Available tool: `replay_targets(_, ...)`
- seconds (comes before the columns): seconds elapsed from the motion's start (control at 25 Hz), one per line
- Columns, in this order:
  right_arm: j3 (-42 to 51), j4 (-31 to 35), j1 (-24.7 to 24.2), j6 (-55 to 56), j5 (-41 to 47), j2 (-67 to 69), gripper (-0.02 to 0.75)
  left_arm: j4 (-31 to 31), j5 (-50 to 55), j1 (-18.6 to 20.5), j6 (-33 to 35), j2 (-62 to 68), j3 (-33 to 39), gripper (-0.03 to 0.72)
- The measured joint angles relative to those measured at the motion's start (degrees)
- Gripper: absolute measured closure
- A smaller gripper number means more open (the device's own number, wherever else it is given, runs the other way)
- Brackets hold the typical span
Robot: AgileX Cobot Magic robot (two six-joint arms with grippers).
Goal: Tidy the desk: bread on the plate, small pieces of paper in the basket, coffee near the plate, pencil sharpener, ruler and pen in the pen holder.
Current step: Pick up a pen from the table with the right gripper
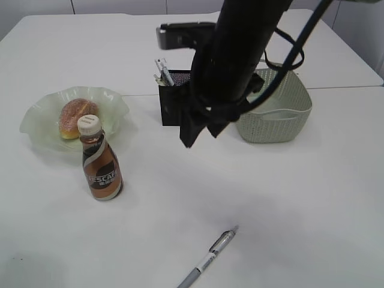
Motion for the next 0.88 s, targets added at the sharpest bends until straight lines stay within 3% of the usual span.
replay_targets(0.24,15.6,-0.2,5.1,3.9,-1.5,-4.8,0.332,-0.1,0.0,0.0,0.0,0.0,0.0,0.255)
replay_targets(0.44,28.0,2.9,5.6,12.1,-7.4,-6.1,0.332,-2.1,0.0,0.0,0.0,0.0,0.0,0.255)
replay_targets(0.68,35.4,6.9,5.6,38.3,-21.2,-6.2,0.332,-2.4,-1.6,0.0,0.0,0.0,0.0,0.255)
replay_targets(0.88,35.9,4.1,5.6,58.1,-29.0,-6.1,0.332,-2.4,-3.1,0.0,0.0,0.0,0.0,0.255)
